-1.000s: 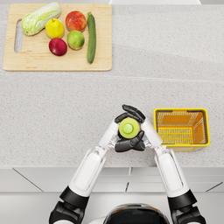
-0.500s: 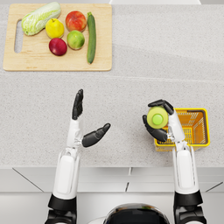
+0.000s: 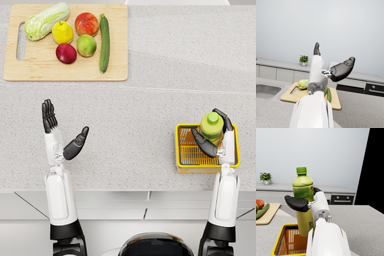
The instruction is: Pick up the green tea and place it into the yellow basket
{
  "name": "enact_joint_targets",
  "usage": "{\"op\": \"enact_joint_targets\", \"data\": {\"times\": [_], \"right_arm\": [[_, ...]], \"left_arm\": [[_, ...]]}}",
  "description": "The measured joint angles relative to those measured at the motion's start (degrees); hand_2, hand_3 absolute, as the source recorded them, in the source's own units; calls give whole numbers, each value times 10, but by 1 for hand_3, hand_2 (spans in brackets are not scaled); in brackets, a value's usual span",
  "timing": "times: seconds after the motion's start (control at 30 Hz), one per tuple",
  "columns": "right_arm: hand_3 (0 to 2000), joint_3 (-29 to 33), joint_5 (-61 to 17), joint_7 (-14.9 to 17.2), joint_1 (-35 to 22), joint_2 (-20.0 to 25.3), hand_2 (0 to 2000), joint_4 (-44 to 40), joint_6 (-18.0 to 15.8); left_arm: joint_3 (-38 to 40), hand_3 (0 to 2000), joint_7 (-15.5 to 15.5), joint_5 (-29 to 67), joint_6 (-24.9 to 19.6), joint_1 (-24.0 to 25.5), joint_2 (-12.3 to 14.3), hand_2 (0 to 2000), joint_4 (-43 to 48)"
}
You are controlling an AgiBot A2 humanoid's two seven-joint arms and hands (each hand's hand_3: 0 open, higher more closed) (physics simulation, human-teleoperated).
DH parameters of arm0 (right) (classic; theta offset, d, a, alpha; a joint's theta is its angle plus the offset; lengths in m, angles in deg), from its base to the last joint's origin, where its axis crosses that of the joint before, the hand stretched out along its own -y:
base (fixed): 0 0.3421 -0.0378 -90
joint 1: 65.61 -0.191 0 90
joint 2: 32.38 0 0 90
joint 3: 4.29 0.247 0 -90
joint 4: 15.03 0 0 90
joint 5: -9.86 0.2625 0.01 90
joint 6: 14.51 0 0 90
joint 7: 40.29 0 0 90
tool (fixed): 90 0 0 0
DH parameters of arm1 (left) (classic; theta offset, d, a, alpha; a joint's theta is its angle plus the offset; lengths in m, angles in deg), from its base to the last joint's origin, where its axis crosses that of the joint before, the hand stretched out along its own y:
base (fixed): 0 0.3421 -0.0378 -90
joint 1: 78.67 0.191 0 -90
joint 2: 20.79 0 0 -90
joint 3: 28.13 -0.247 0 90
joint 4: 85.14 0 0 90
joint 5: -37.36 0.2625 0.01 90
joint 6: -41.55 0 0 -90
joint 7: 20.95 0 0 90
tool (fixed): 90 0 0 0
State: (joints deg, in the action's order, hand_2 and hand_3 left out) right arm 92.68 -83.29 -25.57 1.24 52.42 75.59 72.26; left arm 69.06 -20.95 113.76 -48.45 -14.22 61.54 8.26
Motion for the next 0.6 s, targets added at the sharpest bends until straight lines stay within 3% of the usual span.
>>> {"op": "enact_joint_targets", "data": {"times": [0.03, 0.1, 0.17, 0.33, 0.6], "right_arm": [[40, -1, 0, -42, -2, 0, 0, 2, 9], [0, -7, 0, -93, -7, -1, 0, 14, 20], [0, -12, 0, -119, -21, -4, 0, 33, 26], [0, 1, 0, -142, -61, -11, 0, 37, 31], [0, 9, 0, -147, -71, -13, 0, -2, 32]], "left_arm": [[-3, 0, 0, 0, 0, 1, 0, 0, 3], [-14, 0, 0, 0, 0, -5, 1, 0, 7], [-19, 0, 0, 0, 0, -28, 0, 0, 7], [-9, 0, 0, 0, 0, -88, -8, 0, -23], [10, 0, 0, 0, 0, -92, -7, 0, -67]]}}
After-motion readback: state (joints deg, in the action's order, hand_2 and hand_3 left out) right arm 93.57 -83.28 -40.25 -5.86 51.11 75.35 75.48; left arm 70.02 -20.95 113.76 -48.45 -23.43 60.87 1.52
